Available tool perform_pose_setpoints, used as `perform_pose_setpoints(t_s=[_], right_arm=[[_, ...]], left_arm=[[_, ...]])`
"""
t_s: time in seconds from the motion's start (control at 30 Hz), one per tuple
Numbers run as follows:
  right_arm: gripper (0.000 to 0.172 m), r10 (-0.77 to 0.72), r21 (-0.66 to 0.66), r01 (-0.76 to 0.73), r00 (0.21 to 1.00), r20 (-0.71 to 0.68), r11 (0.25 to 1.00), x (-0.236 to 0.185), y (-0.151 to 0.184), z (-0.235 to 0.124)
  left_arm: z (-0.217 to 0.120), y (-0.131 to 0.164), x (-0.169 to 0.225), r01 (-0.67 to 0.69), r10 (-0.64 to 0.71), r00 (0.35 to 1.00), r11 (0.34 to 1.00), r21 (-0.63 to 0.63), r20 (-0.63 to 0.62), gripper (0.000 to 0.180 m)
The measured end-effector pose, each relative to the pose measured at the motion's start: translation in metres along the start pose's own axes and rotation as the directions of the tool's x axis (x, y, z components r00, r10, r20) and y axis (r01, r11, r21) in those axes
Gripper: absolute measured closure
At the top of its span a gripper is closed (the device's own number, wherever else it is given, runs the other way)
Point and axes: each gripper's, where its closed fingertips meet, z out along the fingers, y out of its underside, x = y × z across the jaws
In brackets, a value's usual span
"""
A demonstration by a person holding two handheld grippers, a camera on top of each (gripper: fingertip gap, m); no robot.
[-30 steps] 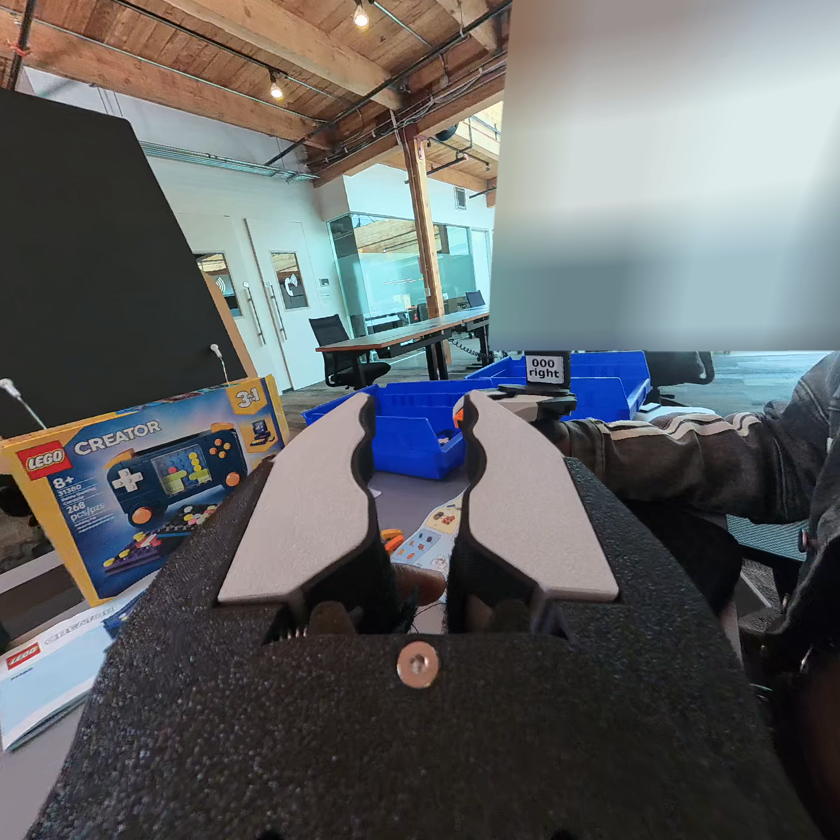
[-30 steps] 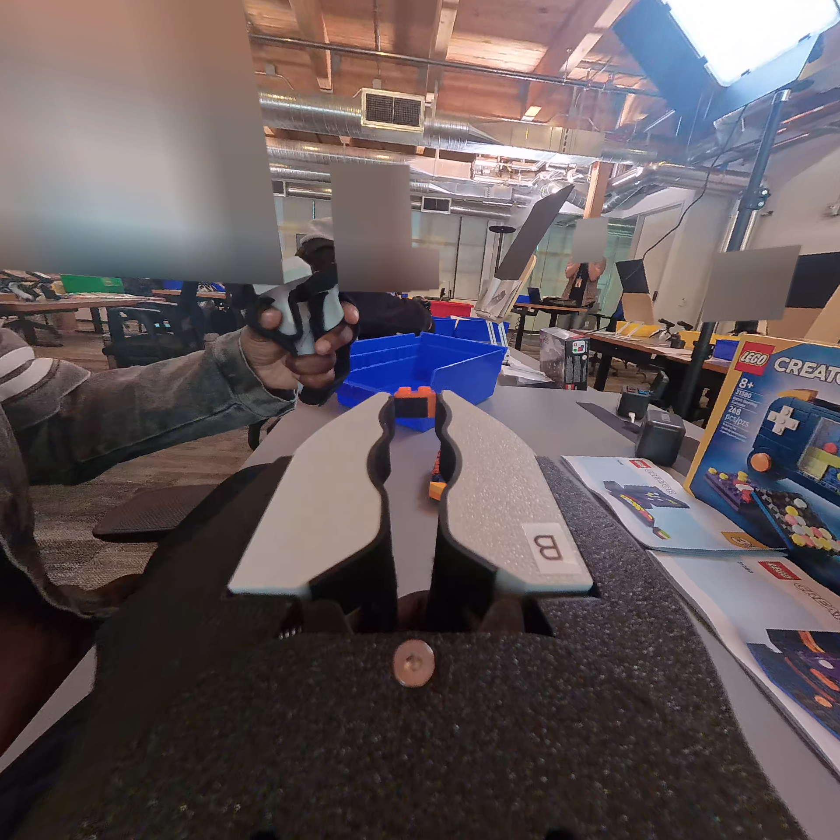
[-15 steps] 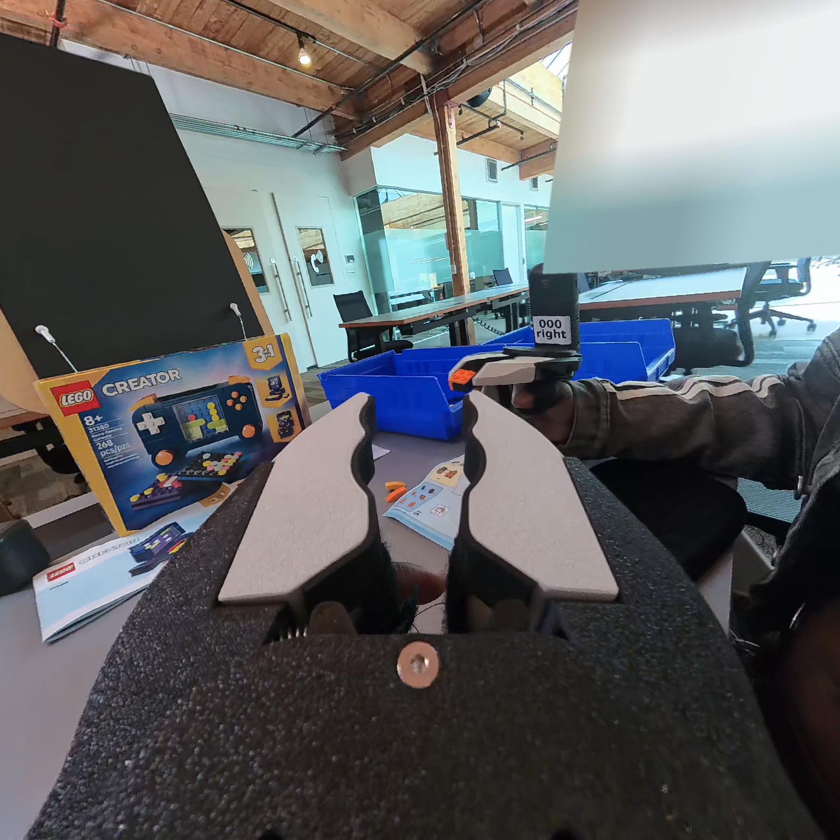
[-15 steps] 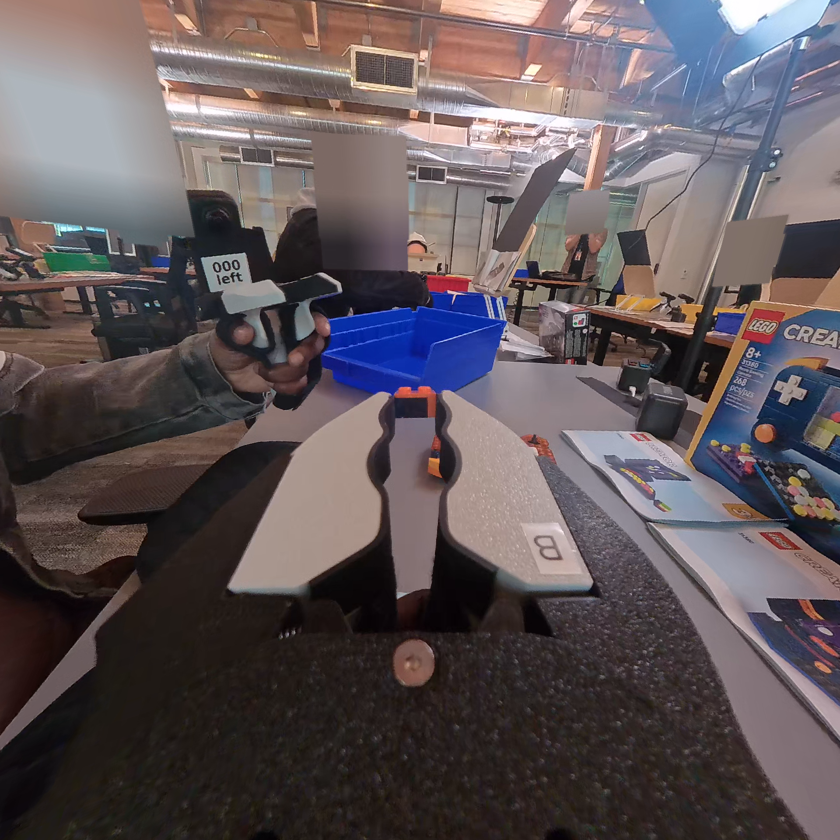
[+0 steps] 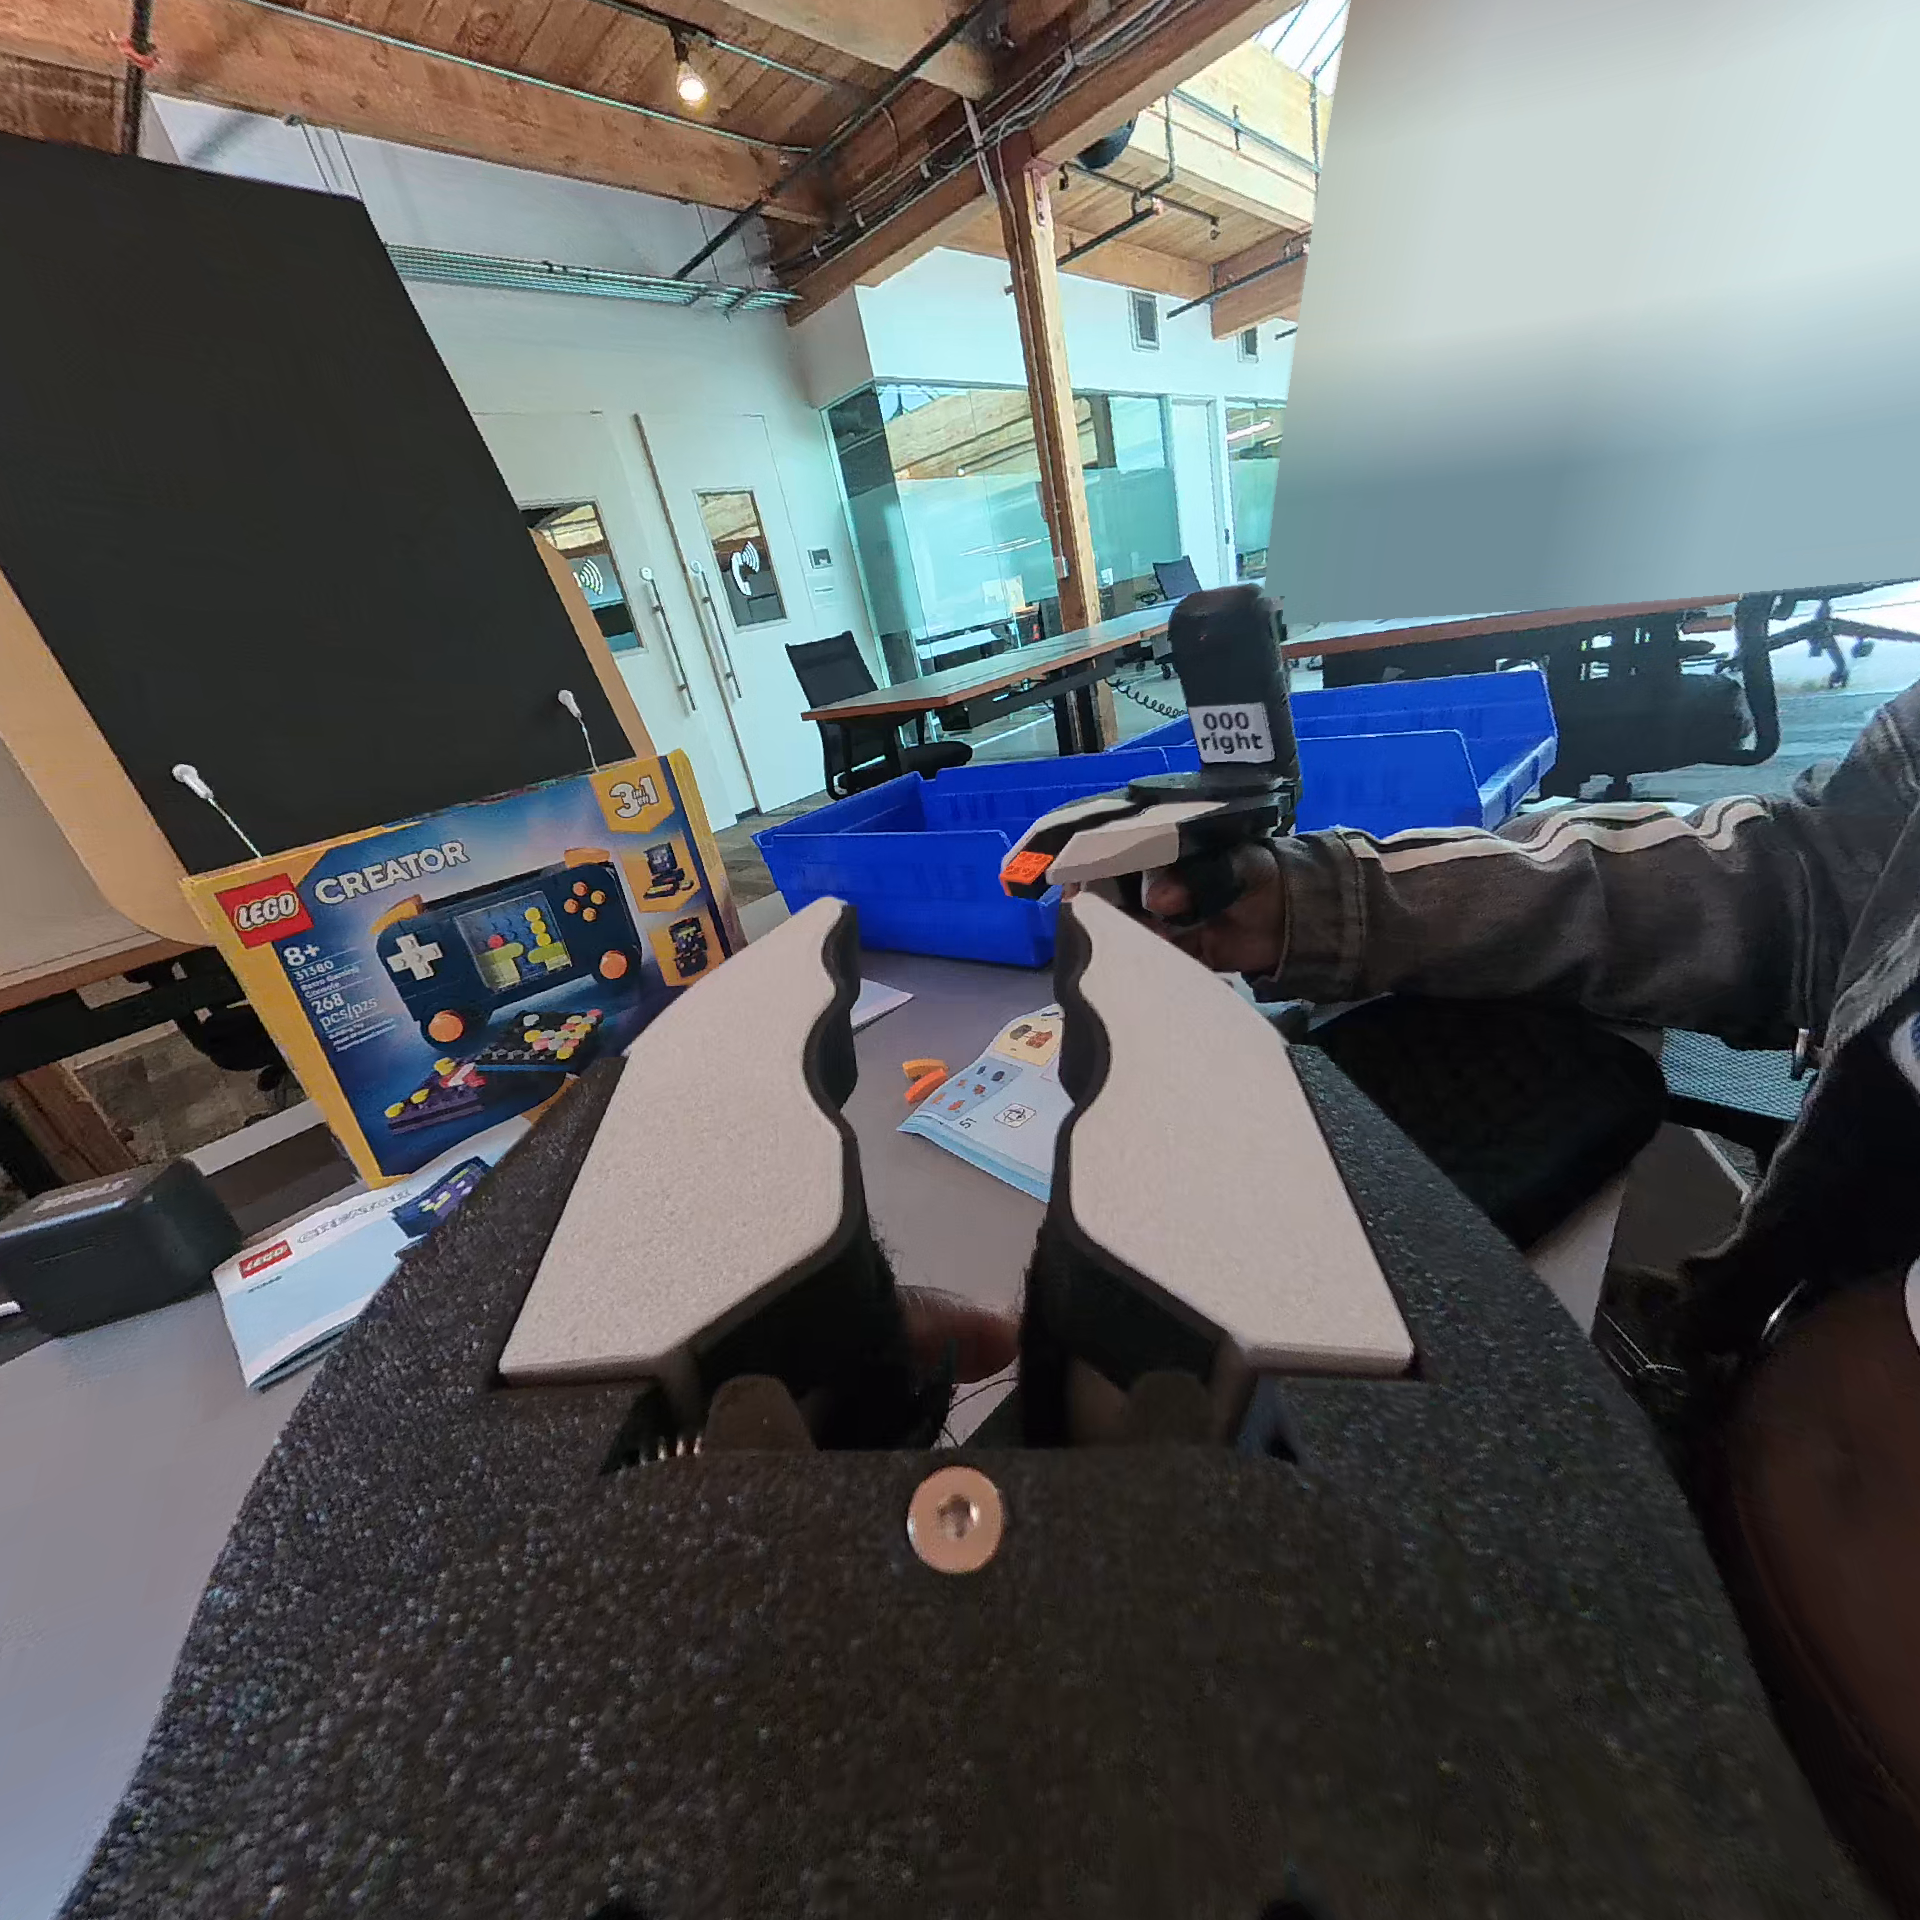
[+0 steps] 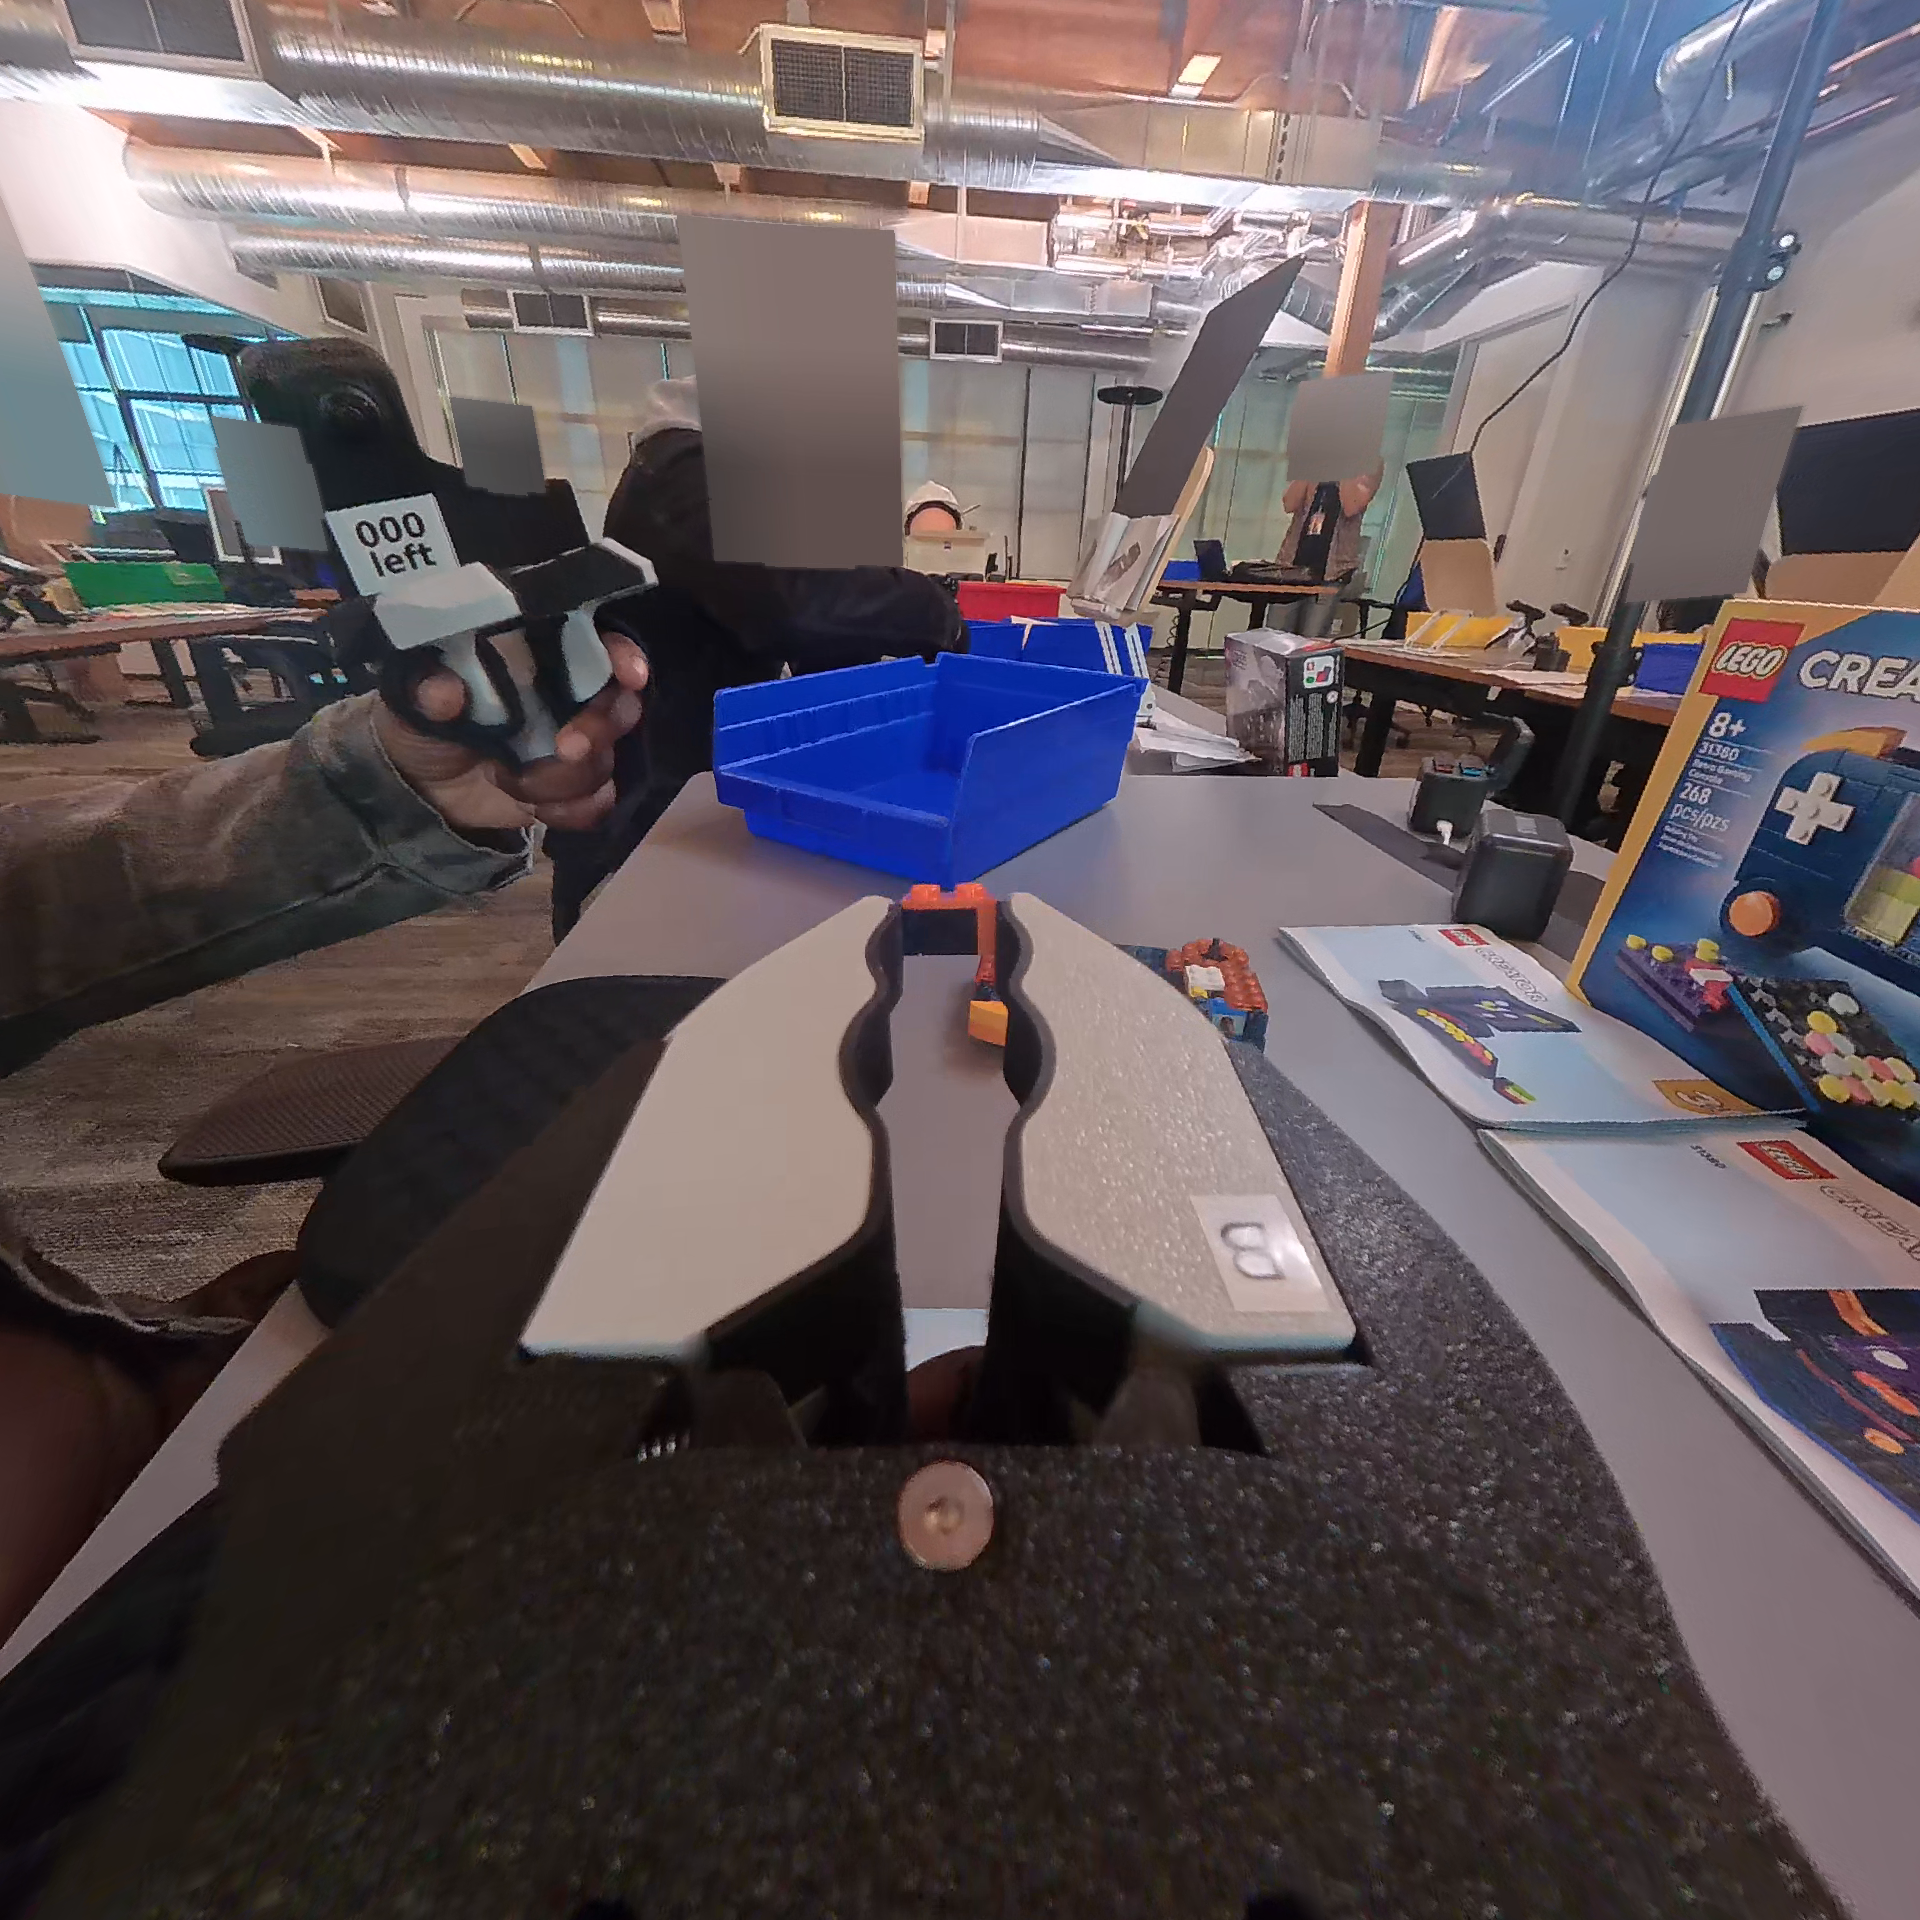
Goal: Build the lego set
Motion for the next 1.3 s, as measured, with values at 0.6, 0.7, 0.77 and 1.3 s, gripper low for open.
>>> perform_pose_setpoints(t_s=[0.6, 0.7, 0.77, 1.3], right_arm=[[0.156, 0.016, -0.042, -0.015, 1.0, 0.022, 0.999, -0.006, 0.011, 0.006], [0.156, 0.04, -0.055, -0.038, 0.999, 0.03, 0.998, -0.006, 0.018, 0.007], [0.156, 0.046, -0.061, -0.045, 0.999, 0.025, 0.997, -0.005, 0.02, 0.007], [0.156, 0.024, -0.069, -0.019, 0.997, 0.069, 0.997, -0.017, 0.024, 0.016]], left_arm=[[-0.025, -0.002, 0.04, 0.02, -0.041, 0.985, 0.992, -0.122, -0.168, 0.18], [-0.051, 0.018, 0.063, 0.076, -0.122, 0.976, 0.968, -0.239, -0.182, 0.178], [-0.071, 0.043, 0.081, 0.163, -0.222, 0.967, 0.917, -0.364, -0.127, 0.175], [-0.15, 0.219, 0.169, 0.326, -0.254, 0.935, 0.351, -0.878, 0.246, 0.17]])
